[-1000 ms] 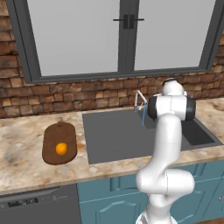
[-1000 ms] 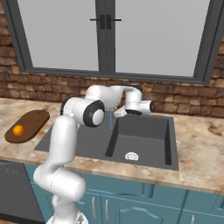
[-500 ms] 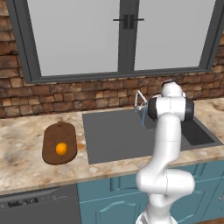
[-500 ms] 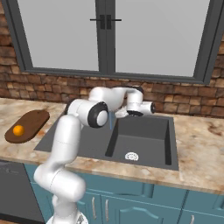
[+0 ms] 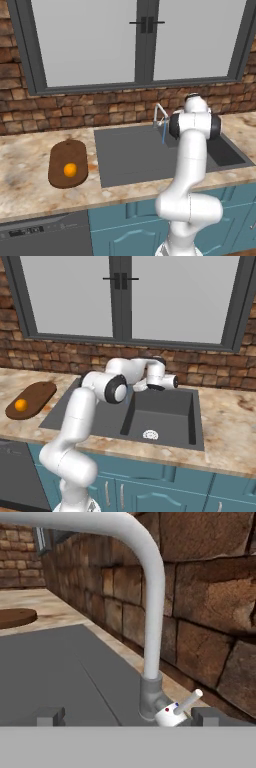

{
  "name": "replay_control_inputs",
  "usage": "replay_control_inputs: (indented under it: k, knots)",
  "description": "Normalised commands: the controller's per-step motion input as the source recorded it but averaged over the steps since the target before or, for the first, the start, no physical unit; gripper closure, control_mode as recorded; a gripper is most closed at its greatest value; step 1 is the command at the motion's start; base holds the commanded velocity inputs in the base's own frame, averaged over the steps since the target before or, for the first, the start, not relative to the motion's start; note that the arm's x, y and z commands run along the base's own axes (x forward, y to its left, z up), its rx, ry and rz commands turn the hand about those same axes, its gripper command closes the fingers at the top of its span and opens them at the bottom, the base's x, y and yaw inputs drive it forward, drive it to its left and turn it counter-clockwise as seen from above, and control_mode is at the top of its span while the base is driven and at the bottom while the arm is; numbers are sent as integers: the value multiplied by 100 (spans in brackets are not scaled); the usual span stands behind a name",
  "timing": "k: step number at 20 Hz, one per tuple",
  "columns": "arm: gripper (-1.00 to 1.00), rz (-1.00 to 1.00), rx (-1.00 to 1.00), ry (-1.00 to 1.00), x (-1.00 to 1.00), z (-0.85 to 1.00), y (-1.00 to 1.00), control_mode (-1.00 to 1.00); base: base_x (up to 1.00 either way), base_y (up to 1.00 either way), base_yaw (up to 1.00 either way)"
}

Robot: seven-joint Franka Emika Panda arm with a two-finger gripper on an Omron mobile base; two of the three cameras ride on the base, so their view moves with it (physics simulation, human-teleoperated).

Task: Pick the orange from the sink and place it on the cutting board to airdry. Then turn off the sink faucet.

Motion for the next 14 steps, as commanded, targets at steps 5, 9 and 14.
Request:
replay_control_inputs:
  k: [5,9,14]
  knots:
    - [-100,0,4,2,25,-7,-1,-100,0,0,0]
    - [-100,0,4,3,26,-9,-5,-100,0,0,0]
    - [-100,0,3,4,29,-11,-3,-100,0,0,0]
